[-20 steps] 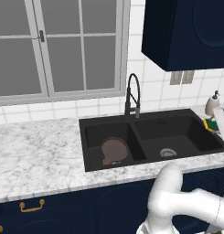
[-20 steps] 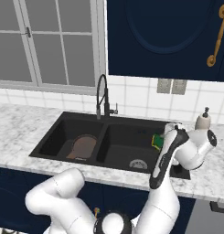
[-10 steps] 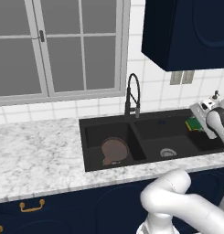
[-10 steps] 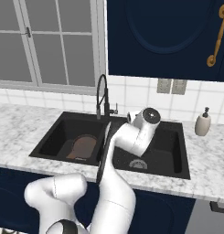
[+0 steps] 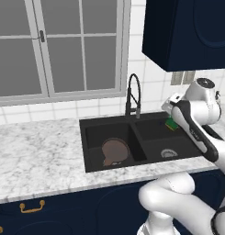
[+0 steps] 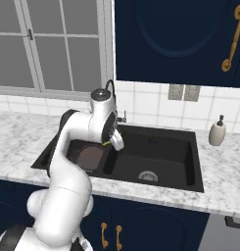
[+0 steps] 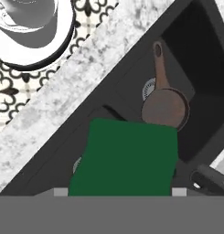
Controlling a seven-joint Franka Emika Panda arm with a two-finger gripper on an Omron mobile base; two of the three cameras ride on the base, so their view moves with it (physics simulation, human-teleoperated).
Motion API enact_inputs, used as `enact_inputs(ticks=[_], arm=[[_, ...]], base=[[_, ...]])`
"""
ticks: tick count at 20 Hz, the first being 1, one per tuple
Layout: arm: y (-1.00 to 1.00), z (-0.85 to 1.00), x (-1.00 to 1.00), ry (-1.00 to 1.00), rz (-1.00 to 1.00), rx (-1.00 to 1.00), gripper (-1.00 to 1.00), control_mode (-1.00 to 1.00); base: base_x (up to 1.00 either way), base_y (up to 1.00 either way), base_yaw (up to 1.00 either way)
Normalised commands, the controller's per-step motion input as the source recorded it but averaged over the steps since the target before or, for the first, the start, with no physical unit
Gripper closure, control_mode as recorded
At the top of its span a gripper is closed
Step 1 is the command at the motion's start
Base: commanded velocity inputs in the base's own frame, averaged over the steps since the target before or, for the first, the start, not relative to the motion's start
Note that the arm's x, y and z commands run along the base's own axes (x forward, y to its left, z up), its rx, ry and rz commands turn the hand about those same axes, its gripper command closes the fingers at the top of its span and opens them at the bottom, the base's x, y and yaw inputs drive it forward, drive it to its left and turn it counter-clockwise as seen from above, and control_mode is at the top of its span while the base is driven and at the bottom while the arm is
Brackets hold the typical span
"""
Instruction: Pick the pan and sponge and place them into the sink. Then turn on the water.
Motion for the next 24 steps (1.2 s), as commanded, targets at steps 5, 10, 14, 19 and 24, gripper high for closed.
enact_inputs(ticks=[5,10,14,19,24], arm=[[1.0,0.37,-0.49,0.0,0.15,-0.28,1.0,-1.0],[1.0,0.01,-0.6,-0.28,0.09,-0.21,1.0,-1.0],[1.0,-0.02,-0.32,-0.25,0.14,-0.13,1.0,-1.0],[0.98,-0.04,0.0,-0.09,0.22,-0.04,1.0,-1.0],[0.27,-0.14,0.06,-0.01,0.15,0.0,1.0,-1.0]], base=[[0.0,0.0,0.0],[0.0,0.0,0.0],[0.0,0.0,0.0],[0.0,0.0,0.0],[0.0,0.0,0.0]])
